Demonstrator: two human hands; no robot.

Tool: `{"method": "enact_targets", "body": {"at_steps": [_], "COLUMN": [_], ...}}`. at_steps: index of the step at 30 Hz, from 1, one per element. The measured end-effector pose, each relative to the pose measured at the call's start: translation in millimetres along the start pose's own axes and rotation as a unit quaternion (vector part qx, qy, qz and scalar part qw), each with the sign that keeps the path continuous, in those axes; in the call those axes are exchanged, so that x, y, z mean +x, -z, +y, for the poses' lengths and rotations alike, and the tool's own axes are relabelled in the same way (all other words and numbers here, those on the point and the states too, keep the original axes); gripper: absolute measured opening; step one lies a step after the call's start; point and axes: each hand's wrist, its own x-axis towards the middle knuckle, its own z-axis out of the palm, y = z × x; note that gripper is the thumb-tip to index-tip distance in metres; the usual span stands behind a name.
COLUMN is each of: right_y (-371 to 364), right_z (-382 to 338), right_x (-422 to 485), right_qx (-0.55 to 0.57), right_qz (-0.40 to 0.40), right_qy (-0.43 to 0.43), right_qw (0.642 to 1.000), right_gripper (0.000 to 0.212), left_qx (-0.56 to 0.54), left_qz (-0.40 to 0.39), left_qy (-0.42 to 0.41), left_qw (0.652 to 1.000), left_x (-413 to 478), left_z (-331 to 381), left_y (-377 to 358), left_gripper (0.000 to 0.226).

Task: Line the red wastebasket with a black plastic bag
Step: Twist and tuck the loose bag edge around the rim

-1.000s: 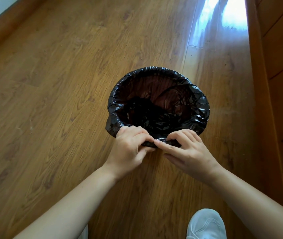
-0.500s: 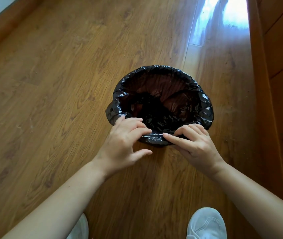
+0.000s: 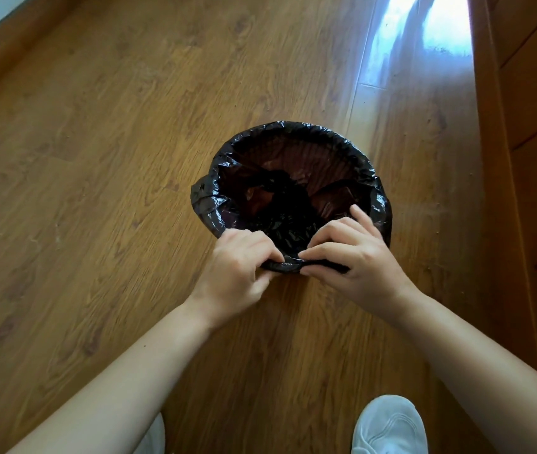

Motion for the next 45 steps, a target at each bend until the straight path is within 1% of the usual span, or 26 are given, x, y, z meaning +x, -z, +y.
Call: {"method": "enact_targets", "body": {"at_steps": [2,5,9,14,15,18,20,23,26,29,33,36,38,42,45], "right_y": [-4,-9,-10,-16,-17,-18,-20,-23,-19,-6,-1,-10,-13,-19,-22], "right_z": [-1,-2,5,2,2,2,-2,-8,-6,1,4,1,-1,-3,-4], "right_x": [1,-3,-6,-4,-3,-2,-1,0,-1,-2,3,5,5,5,7], "right_qx": [0.023,0.029,0.025,0.024,0.023,0.022,0.019,0.007,-0.022,-0.035,-0.02,-0.014,-0.003,0.005,0.001], "right_qz": [-0.026,-0.05,-0.028,-0.006,-0.002,0.006,0.012,0.019,0.013,0.005,-0.016,-0.023,-0.022,-0.013,0.003], "right_qy": [-0.001,0.003,-0.014,-0.03,-0.032,-0.035,-0.038,-0.044,-0.036,-0.031,-0.042,-0.041,-0.044,-0.022,-0.021], "right_qw": [0.999,0.998,0.999,0.999,0.999,0.999,0.999,0.999,0.999,0.999,0.999,0.999,0.999,1.0,1.0], "right_gripper": [0.013,0.019,0.021,0.019,0.019,0.018,0.018,0.018,0.017,0.018,0.019,0.021,0.02,0.016,0.014], "left_qx": [-0.003,-0.012,-0.005,0.033,0.044,0.049,0.029,0.001,-0.001,0.013,0.026,0.033,0.037,0.055,0.049], "left_qz": [-0.004,-0.004,-0.02,-0.036,-0.035,-0.025,-0.014,-0.024,-0.026,-0.019,-0.027,-0.03,-0.029,-0.037,-0.025], "left_qy": [0.005,0.01,0.007,0.002,0.0,0.006,-0.002,-0.013,-0.009,0.006,0.016,0.023,0.021,-0.017,0.003], "left_qw": [1.0,1.0,1.0,0.999,0.998,0.998,0.999,1.0,1.0,1.0,0.999,0.999,0.999,0.998,0.998], "left_x": [-2,-5,-2,-1,-2,-3,0,2,2,0,1,2,2,5,6], "left_z": [-4,-8,-16,-19,-18,-11,-4,5,2,-5,-12,-13,-10,-3,-2], "left_y": [3,7,13,18,17,14,10,3,2,9,18,19,17,9,1], "left_gripper": [0.014,0.013,0.015,0.02,0.022,0.039,0.034,0.018,0.012,0.012,0.012,0.019,0.022,0.016,0.016]}}
